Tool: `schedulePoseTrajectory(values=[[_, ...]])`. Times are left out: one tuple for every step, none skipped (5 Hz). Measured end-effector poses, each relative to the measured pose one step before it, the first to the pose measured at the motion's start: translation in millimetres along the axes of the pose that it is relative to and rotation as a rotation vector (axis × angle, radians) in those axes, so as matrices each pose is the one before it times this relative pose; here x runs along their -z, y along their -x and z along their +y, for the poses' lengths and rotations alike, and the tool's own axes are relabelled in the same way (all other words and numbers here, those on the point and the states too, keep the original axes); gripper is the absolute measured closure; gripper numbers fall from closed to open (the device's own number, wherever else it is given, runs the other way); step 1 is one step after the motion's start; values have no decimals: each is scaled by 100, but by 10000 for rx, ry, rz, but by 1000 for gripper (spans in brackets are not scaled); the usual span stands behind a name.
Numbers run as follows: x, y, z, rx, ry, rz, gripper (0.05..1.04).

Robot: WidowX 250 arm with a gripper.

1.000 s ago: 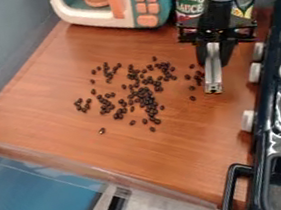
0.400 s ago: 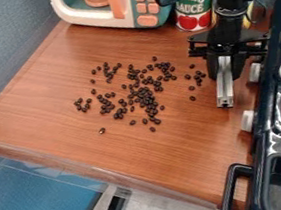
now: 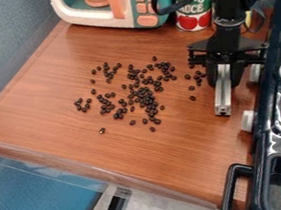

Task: Sweep into pile

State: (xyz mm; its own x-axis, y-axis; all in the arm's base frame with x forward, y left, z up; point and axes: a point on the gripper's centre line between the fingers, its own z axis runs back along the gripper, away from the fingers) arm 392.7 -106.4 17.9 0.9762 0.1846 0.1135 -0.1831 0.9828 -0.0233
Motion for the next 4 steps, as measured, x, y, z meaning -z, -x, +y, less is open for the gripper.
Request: schedulePoseTrajectory(values=[[279, -126, 886, -37, 135, 23, 704], [-69, -179, 1027, 46, 162, -10, 704], [-37, -247, 1685, 49, -74, 51, 704], [-16, -445, 2856, -149, -100, 43, 704]])
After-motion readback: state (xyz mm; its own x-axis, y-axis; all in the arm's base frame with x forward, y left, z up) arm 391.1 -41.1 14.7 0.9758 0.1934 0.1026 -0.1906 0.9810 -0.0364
